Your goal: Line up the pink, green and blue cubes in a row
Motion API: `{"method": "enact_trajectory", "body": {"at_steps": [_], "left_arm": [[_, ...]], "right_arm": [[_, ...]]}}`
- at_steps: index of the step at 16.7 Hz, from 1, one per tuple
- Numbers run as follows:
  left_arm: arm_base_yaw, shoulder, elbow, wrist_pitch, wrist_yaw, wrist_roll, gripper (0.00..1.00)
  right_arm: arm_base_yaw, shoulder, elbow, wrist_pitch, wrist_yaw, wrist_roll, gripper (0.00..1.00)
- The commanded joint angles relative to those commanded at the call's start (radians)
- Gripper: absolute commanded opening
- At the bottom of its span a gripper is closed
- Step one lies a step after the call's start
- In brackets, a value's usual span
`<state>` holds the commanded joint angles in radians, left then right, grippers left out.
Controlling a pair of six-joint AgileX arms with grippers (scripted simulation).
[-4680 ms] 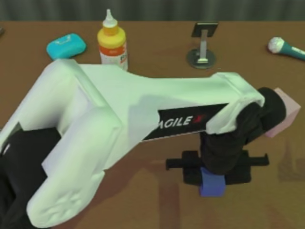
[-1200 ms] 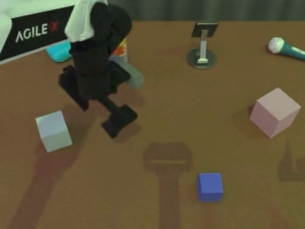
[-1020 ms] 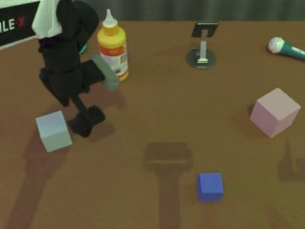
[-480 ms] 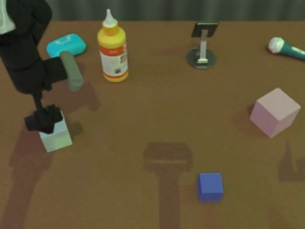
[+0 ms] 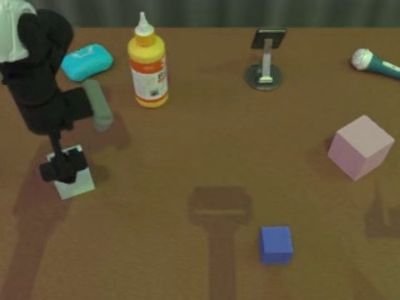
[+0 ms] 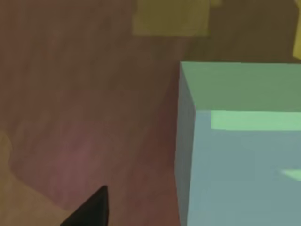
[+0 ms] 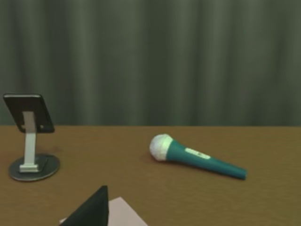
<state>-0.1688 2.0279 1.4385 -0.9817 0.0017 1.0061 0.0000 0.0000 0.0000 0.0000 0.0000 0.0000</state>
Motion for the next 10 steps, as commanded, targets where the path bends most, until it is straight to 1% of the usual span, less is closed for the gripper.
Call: {"method": "enact_trajectory", "body": {"at_steps": [5, 10], "left_arm": [[0.003, 0.077, -0.108, 0.189, 0.001, 0.004, 1.00], [0.003, 0.087, -0.122, 0.210, 0.001, 0.005, 1.00]], "right_arm": [[0.000, 0.000, 0.000, 0.000, 0.000, 0.000, 1.00], [0.000, 0.000, 0.000, 0.000, 0.000, 0.000, 1.00]]}}
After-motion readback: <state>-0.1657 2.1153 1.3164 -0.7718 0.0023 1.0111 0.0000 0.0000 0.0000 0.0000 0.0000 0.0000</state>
